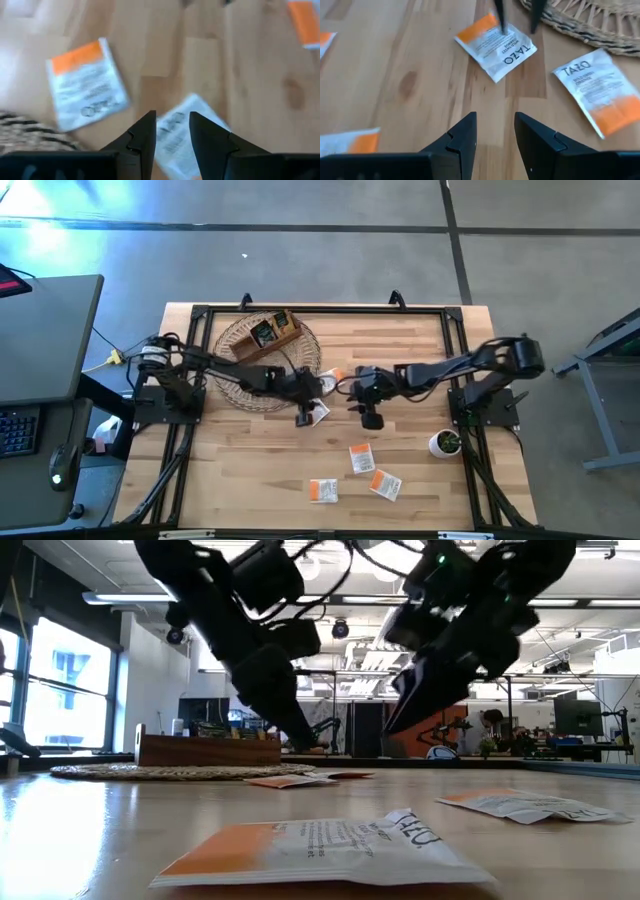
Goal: Pick & Place Tea
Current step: Put the orange tea bag into the left section of the wooden organizer
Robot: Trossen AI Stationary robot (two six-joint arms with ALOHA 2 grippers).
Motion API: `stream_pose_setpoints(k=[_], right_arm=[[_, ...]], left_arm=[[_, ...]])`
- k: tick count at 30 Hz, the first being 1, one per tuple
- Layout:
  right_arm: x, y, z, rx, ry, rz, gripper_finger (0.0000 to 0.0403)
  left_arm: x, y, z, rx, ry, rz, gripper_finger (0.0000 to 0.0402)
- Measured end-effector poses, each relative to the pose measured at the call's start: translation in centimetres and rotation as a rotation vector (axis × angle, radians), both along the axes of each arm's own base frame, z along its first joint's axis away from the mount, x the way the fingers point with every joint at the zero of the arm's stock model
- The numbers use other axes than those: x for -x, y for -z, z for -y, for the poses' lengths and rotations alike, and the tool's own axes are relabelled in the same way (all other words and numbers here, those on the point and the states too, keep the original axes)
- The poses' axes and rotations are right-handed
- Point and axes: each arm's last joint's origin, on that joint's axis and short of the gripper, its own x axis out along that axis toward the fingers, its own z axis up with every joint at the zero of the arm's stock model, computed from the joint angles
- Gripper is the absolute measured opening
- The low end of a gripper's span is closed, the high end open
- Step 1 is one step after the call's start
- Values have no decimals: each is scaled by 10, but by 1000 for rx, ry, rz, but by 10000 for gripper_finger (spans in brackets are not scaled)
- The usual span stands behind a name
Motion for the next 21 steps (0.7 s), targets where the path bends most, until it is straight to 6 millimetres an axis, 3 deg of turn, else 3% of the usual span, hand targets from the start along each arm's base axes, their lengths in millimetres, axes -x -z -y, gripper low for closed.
stream_pose_setpoints(k=[6,12,21], right_arm=[[23,-32,2,94,40,-5,129],[39,-53,4,154,81,27,129],[42,-56,2,126,53,34,129]], left_arm=[[-2,4,-22,83,18,10,115],[-5,9,-21,77,143,12,115],[-14,-5,-19,95,156,58,115]])
